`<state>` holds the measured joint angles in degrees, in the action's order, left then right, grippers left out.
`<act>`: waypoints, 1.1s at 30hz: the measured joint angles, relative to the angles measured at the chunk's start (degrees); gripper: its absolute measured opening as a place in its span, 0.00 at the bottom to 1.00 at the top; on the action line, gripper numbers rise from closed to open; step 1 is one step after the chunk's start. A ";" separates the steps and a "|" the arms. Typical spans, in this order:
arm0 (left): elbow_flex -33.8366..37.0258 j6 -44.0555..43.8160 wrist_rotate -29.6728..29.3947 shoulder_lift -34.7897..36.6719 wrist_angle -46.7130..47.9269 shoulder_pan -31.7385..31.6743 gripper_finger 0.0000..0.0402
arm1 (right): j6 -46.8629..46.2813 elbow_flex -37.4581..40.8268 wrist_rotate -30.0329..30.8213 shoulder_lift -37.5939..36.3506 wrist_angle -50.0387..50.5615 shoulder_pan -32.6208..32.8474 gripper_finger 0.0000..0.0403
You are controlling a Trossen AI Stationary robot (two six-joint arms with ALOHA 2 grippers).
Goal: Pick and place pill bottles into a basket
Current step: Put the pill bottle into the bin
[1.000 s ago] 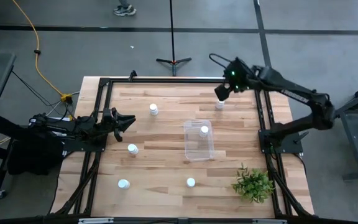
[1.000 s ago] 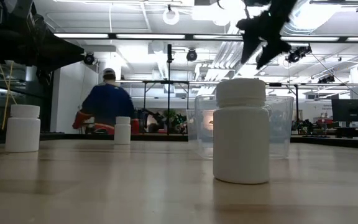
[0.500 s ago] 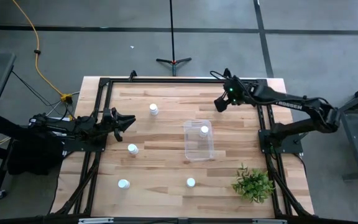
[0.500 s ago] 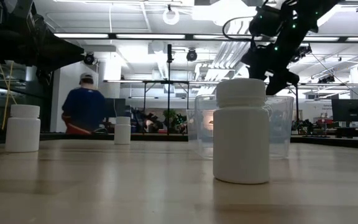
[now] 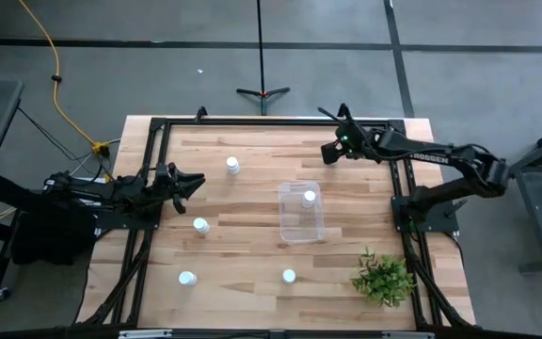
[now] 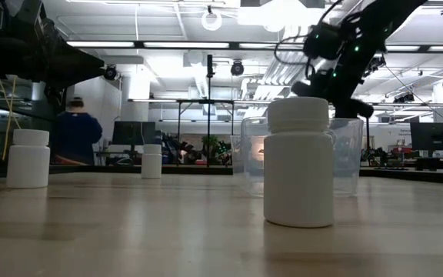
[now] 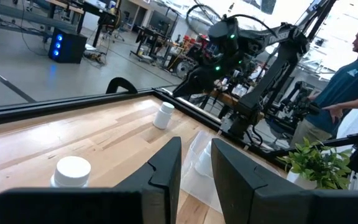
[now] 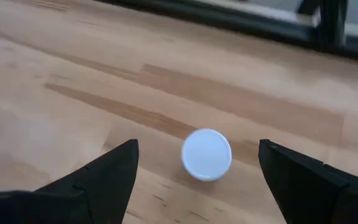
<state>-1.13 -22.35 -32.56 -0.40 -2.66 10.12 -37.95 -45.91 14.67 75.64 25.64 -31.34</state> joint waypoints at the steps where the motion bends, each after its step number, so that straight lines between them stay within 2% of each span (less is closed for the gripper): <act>1: 0.00 0.00 -0.01 0.01 0.00 -0.01 0.31 | -1.14 0.00 -0.10 0.91 -0.03 -0.22 0.80; 10: 0.00 -0.02 -0.04 0.01 -0.02 0.00 0.31 | -3.34 -0.02 -0.20 7.02 -2.28 -0.27 0.80; 22: 0.00 -0.02 -0.12 0.01 -0.01 -0.01 0.31 | -3.63 -0.09 2.74 8.10 -2.44 -0.39 0.80; 33: 0.00 -0.04 -0.22 0.00 -0.02 -0.01 0.31 | -1.99 -0.11 -1.28 11.93 -4.47 -0.91 0.77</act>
<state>-1.13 -22.39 -32.77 -0.40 -2.68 10.11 -39.94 -46.02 13.39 87.58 21.17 -32.25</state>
